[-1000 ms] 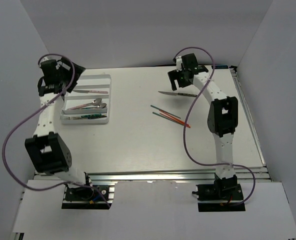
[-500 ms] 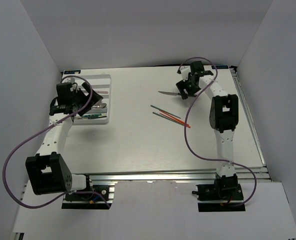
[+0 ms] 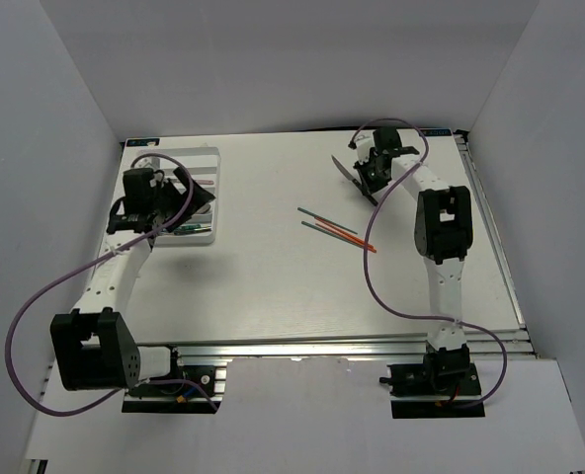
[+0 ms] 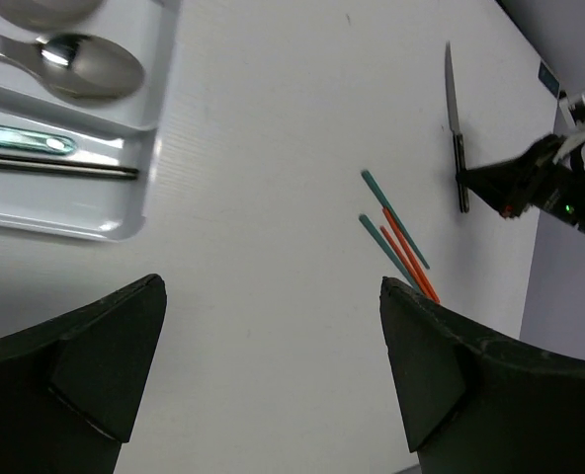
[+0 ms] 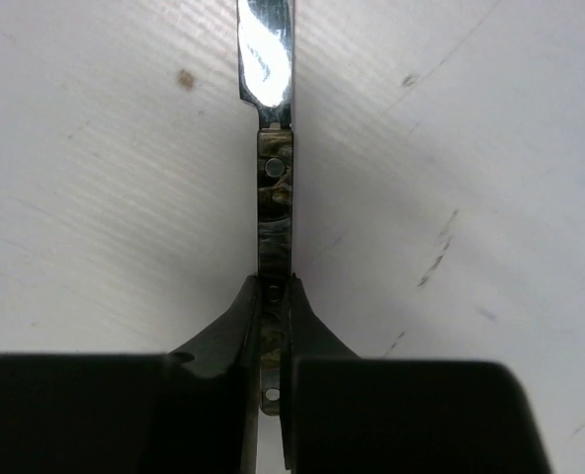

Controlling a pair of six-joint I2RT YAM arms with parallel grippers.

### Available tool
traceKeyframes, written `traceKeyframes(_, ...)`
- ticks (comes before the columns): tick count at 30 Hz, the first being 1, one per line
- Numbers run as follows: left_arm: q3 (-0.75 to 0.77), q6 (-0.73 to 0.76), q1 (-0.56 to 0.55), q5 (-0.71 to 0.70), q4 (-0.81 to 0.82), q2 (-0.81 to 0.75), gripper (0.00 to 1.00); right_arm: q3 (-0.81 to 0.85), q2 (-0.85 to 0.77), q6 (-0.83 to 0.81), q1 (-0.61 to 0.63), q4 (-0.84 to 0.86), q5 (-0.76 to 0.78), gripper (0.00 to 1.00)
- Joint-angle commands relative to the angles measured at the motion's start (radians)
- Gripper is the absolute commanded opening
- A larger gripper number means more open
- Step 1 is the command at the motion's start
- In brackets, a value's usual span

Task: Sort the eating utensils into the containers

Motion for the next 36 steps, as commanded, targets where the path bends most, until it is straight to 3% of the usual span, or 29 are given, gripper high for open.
traceKeyframes(1,-0.034,-0.055,-0.105,-0.002,0.096,-0.038,0.98,-0.102,-0.042,0.106,0.03,-0.017,0.029,0.0)
traceKeyframes(4,-0.047,-0.11,-0.221,-0.031,0.214,-0.016,0.98,-0.145,-0.186,0.193,0.045,0.02,-0.003,0.0)
traceKeyframes(10,-0.155,-0.348,-0.297,0.074,0.671,0.046,0.98,-0.404,-0.484,0.316,0.105,0.167,-0.09,0.0)
traceKeyframes(13,-0.14,-0.398,-0.352,0.085,0.79,0.102,0.98,-0.503,-0.593,0.339,0.173,0.185,-0.112,0.0)
traceKeyframes(18,-0.063,-0.395,-0.415,0.05,0.75,0.207,0.94,-0.608,-0.723,0.429,0.275,0.262,-0.176,0.0)
traceKeyframes(24,-0.057,-0.438,-0.449,0.036,0.821,0.255,0.85,-0.607,-0.774,0.459,0.367,0.265,-0.172,0.0)
traceKeyframes(29,-0.037,-0.418,-0.462,0.007,0.766,0.264,0.76,-0.583,-0.789,0.454,0.412,0.255,-0.173,0.0)
traceKeyframes(32,-0.035,-0.426,-0.462,0.006,0.769,0.28,0.52,-0.561,-0.783,0.445,0.444,0.238,-0.161,0.0)
traceKeyframes(34,-0.023,-0.434,-0.462,0.012,0.77,0.293,0.27,-0.561,-0.785,0.445,0.449,0.248,-0.172,0.0)
traceKeyframes(36,-0.005,-0.437,-0.462,0.009,0.749,0.309,0.12,-0.555,-0.783,0.445,0.449,0.255,-0.178,0.0)
